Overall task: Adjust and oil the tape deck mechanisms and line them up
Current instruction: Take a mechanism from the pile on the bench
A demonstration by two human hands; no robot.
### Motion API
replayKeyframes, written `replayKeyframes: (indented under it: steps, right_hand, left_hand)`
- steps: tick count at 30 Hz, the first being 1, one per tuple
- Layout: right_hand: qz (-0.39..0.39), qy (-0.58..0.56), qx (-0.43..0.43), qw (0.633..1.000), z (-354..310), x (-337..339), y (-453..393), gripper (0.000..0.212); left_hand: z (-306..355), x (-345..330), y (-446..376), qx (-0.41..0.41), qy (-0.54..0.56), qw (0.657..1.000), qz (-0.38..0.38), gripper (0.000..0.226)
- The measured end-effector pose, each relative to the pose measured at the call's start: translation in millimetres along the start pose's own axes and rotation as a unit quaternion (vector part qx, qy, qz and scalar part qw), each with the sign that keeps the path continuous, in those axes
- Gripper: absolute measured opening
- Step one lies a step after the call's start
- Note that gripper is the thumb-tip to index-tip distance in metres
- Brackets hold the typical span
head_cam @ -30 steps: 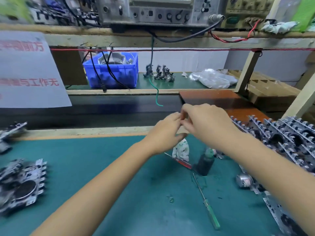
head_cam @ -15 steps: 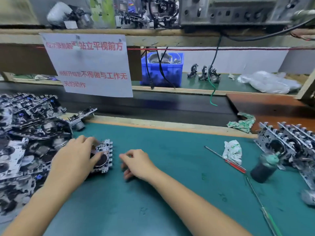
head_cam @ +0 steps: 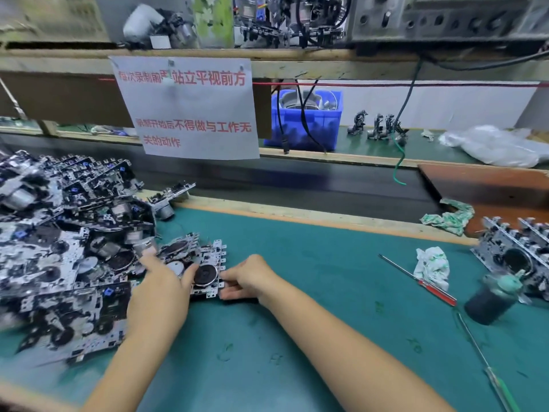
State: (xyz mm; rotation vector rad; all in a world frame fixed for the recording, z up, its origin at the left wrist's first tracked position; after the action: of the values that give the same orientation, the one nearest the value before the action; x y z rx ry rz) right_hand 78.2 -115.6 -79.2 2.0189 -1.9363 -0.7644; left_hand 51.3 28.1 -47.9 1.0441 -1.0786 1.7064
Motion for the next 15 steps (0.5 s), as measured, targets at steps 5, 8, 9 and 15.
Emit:
replayKeyframes:
  steps: [5,8,9,15]
  right_hand:
    - [-0.047,-0.024,0.023,0.998,4,32,45,0.011]
    - [-0.033,-0.012,0.066,0.997,6,64,81,0.008]
    - [-0.023,-0.011,0.081,0.996,7,77,94,0.008]
    - [0.08,-0.002,0.138,0.987,25,152,164,0.007]
  left_hand:
    - [17,4,15,-0.073,-0.067,0.995,-0.027,0.045]
    - [42,8,36,-0.13,-0.014,0.99,-0.05,0.032]
    - [52,8,44,-0.151,0.007,0.987,-0.058,0.029]
    - [123,-11,82,-0.289,0.054,0.949,-0.115,0.025]
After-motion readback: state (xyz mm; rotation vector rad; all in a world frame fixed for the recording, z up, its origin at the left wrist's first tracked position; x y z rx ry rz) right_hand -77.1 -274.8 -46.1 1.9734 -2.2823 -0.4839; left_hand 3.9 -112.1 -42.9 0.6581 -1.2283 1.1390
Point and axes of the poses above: each hand's wrist, its own y-axis away from the middle knuckle, its own x-axis out of the back of the hand, z = x × y, the point moved 4 cm from there along -y, towards the middle knuckle, and after that the axes turned 11 degrees about -y, right-handed, at the moved point
